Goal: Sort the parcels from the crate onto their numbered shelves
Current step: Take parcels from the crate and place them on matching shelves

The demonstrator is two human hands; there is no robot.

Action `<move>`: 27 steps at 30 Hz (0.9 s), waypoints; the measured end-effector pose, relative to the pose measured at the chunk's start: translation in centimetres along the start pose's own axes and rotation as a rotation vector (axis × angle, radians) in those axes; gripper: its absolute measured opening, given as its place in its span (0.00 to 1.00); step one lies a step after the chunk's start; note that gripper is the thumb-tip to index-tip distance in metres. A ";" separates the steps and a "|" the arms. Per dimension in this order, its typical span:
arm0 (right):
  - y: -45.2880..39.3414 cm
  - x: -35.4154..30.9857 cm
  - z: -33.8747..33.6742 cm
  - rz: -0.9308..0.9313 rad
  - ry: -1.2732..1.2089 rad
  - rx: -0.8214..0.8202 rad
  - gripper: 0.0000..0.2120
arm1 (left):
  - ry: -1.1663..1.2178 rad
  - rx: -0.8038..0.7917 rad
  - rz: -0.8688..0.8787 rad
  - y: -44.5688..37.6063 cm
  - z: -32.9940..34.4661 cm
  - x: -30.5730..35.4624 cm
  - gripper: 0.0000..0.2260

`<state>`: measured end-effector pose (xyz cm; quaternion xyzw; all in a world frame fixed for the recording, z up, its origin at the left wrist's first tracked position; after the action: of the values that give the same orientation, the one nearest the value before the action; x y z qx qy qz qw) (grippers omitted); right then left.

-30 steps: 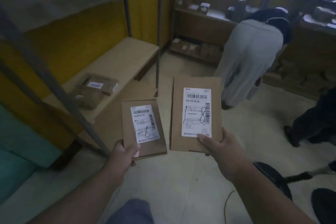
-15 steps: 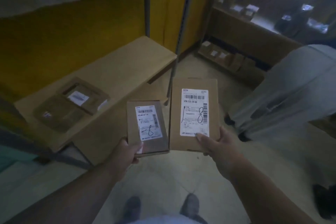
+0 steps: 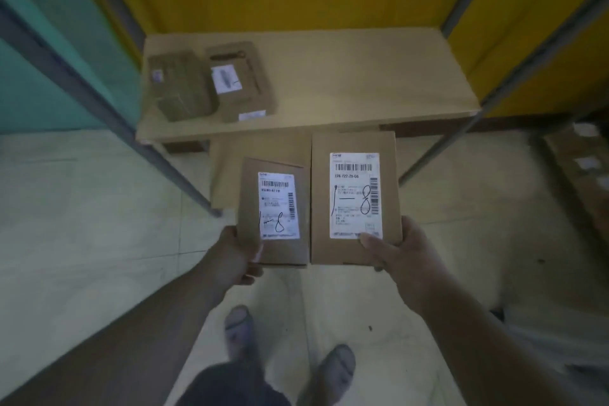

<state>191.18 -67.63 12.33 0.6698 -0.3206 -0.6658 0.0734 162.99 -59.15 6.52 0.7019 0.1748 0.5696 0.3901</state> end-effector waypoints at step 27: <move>-39.2 21.7 18.5 0.191 -0.185 -0.247 0.15 | 0.526 0.406 -0.115 -40.2 -7.7 -15.9 0.25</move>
<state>184.84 -42.28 -28.52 0.5582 -0.3039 -0.7489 0.1879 159.13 -41.94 -33.69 0.5831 0.4188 0.6619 0.2156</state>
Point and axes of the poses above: each hand's wrist, its own y-axis away from the middle knuckle, its own z-axis out of the palm, x = y × z, the point moved 8 cm from there along -y, towards the middle knuckle, and after that the axes turned 2 degrees about -x, right-handed, at the moved point
